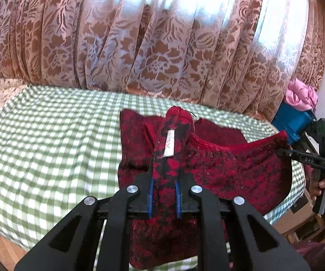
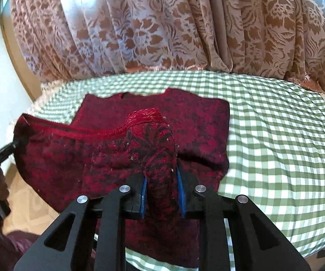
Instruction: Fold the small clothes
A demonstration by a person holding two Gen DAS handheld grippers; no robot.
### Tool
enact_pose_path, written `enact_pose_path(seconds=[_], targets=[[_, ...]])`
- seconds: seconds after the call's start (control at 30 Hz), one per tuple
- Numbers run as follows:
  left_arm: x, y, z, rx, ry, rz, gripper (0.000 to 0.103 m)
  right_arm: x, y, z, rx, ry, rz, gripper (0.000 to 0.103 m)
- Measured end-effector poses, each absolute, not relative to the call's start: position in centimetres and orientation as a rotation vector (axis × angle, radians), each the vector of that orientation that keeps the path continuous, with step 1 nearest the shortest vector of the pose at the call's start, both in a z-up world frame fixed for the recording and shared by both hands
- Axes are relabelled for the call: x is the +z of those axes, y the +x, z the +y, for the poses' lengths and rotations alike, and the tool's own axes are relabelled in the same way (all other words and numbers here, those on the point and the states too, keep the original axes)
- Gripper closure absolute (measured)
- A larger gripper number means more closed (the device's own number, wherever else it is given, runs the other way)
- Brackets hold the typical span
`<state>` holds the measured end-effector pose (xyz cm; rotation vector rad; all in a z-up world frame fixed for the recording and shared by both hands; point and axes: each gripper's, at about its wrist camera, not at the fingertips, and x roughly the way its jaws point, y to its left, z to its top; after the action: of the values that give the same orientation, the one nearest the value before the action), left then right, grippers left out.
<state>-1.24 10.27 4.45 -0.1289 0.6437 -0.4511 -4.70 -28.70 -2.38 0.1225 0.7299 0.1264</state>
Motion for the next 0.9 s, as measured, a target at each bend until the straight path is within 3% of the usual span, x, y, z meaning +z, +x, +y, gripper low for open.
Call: enact_pose_path(seconds=[0.57, 0.9], targets=[[5.1, 11.9, 6.2, -0.339, -0.114, 0.659, 0.090, -0.6, 6.9, -31.3, -0.015, 0.129, 0.620, 0.084], [0.2, 20.4, 3.7, -0.233, -0.051, 0.781, 0.090, -4.5, 15.2, -32.0, -0.116, 0.116, 0.703, 0.084]])
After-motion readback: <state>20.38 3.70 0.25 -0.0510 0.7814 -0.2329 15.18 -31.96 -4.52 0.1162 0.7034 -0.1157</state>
